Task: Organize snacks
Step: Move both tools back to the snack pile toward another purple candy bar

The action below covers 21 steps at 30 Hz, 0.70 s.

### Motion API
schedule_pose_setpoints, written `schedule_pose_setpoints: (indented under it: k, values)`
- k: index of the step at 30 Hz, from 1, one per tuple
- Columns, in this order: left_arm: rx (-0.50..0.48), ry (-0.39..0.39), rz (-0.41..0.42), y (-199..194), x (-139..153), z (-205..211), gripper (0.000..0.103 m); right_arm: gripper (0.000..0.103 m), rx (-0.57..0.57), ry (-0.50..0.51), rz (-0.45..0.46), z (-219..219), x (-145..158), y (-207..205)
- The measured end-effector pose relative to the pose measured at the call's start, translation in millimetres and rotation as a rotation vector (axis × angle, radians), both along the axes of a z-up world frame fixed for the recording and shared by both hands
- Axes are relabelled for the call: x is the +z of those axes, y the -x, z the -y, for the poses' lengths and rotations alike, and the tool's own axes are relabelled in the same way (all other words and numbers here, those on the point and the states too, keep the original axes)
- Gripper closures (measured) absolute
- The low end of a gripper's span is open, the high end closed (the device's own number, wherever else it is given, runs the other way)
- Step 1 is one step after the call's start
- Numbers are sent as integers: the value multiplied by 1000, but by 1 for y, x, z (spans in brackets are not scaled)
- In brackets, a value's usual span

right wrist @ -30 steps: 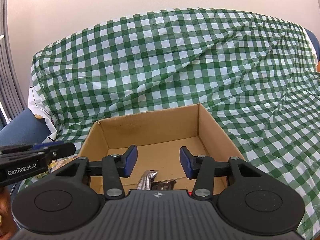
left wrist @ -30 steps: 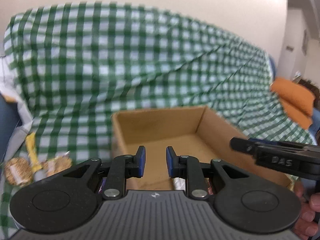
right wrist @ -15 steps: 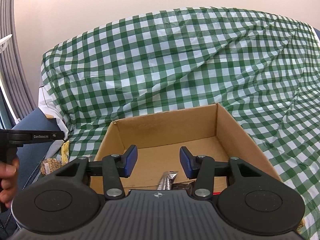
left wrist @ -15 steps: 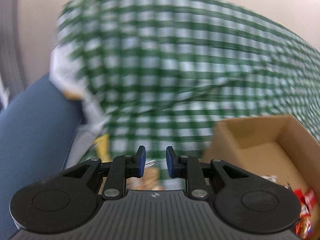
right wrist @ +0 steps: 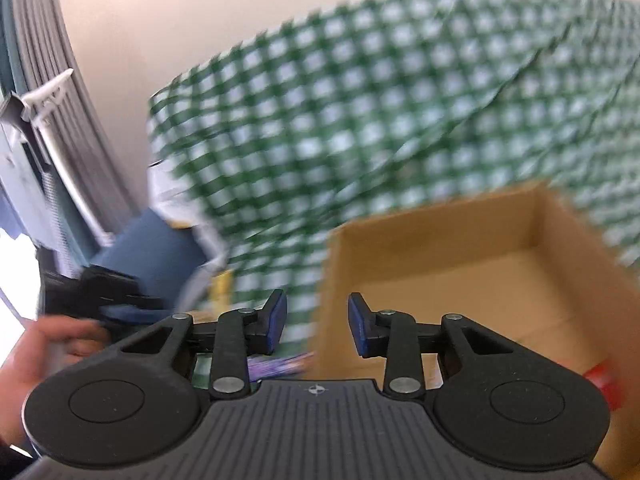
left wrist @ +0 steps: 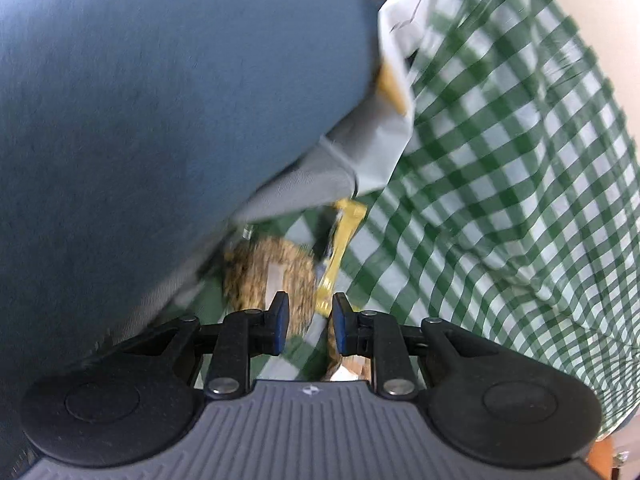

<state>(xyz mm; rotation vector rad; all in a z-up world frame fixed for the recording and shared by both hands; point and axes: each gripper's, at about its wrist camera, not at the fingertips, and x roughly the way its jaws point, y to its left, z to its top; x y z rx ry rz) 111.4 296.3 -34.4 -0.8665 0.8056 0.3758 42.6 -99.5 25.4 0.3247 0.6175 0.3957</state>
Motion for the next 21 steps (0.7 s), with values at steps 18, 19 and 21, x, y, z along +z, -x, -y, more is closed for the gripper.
schedule_pose_setpoints:
  k: [18,19,21]
  values:
    - [-90,-303,-169,-31,-18,36,30,44,-392,-23,-522,-132,-111,-83]
    - [-92,-308,-173,-33,-20,37,29,44,-414,-25,-533,-131,-116,-87]
    - [-94,-326,-189,-36,-23,40,26,44,-437,-27,-542,-132,-123,-94]
